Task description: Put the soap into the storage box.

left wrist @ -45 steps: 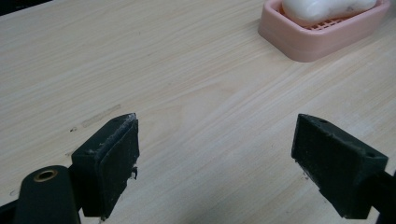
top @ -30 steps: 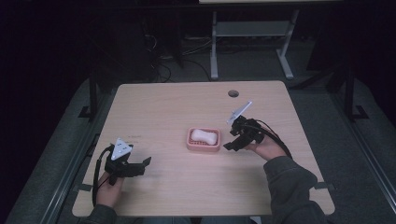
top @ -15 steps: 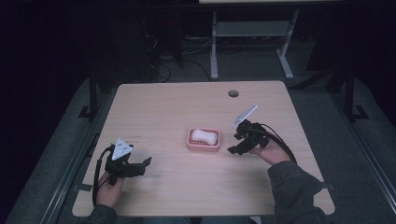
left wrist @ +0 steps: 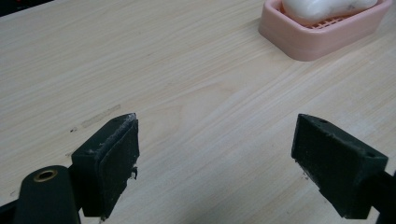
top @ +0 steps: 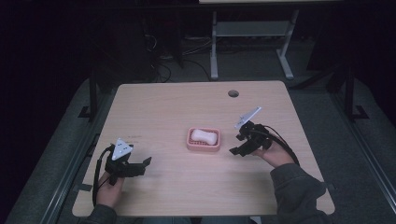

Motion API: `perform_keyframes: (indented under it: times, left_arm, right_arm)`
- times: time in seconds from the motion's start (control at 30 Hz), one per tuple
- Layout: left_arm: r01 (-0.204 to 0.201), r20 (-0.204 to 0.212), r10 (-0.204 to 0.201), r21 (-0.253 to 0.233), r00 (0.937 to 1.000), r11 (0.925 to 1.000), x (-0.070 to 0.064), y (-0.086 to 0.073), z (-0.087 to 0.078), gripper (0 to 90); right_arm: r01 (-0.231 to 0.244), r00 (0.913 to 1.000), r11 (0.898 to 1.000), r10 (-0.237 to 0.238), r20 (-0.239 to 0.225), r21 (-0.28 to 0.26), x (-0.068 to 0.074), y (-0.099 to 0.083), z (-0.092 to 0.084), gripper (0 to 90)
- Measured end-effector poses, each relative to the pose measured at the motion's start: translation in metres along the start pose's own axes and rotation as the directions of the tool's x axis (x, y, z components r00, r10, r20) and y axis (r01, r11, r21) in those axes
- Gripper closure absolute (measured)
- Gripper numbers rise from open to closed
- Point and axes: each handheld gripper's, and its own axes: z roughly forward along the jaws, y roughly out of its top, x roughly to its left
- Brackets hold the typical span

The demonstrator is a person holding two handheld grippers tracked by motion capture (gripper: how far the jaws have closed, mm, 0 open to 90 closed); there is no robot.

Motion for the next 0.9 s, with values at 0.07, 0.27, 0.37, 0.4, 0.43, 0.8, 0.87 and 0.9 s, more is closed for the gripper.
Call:
perform_keyframes:
  times: [0.07, 0.27, 0.37, 0.4, 0.43, 0.8, 0.87, 0.9]
  left_arm:
    - [-0.003, 0.003, 0.003, 0.002, 1.0000, 1.0000, 0.000, 0.000, 0.000, 14.6]
    - [-0.001, 0.002, 0.001, 0.003, 1.0000, 1.0000, 0.000, 0.000, 0.001, 14.7]
    - [-0.002, 0.002, 0.002, 0.003, 1.0000, 1.0000, 0.000, 0.000, 0.001, 14.7]
    - [-0.004, 0.003, 0.004, 0.004, 1.0000, 1.0000, 0.000, 0.000, 0.001, 14.7]
    - [-0.004, 0.003, 0.004, 0.004, 1.0000, 1.0000, 0.000, 0.000, 0.001, 14.7]
    - [-0.009, 0.002, 0.009, 0.004, 1.0000, 0.9999, -0.001, 0.000, 0.002, 14.7]
    - [-0.009, 0.000, 0.009, 0.003, 1.0000, 1.0000, 0.000, 0.000, 0.002, 14.7]
    - [-0.009, 0.000, 0.009, 0.003, 1.0000, 1.0000, 0.000, 0.000, 0.002, 14.7]
  right_arm:
    - [-0.010, 1.0000, 1.000, 0.010, -0.002, 0.002, 0.000, -0.004, 0.001, 32.7]
    - [-0.020, 0.9998, 1.000, 0.020, -0.007, 0.001, 0.000, -0.010, 0.000, 32.4]
    - [-0.022, 0.9997, 1.000, 0.022, -0.006, -0.010, 0.001, -0.012, -0.002, 32.6]
    - [-0.026, 0.9996, 1.000, 0.026, -0.005, -0.008, 0.002, -0.013, -0.002, 32.6]
    - [-0.026, 0.9996, 1.000, 0.026, -0.005, -0.008, 0.002, -0.013, -0.002, 32.6]
    - [-0.046, 0.9989, 0.999, 0.046, -0.006, -0.015, 0.002, -0.027, -0.005, 32.7]
    - [-0.057, 0.9983, 0.998, 0.056, -0.013, -0.025, 0.003, -0.030, -0.007, 32.7]
    - [-0.057, 0.9983, 0.998, 0.056, -0.013, -0.025, 0.003, -0.030, -0.007, 32.7]
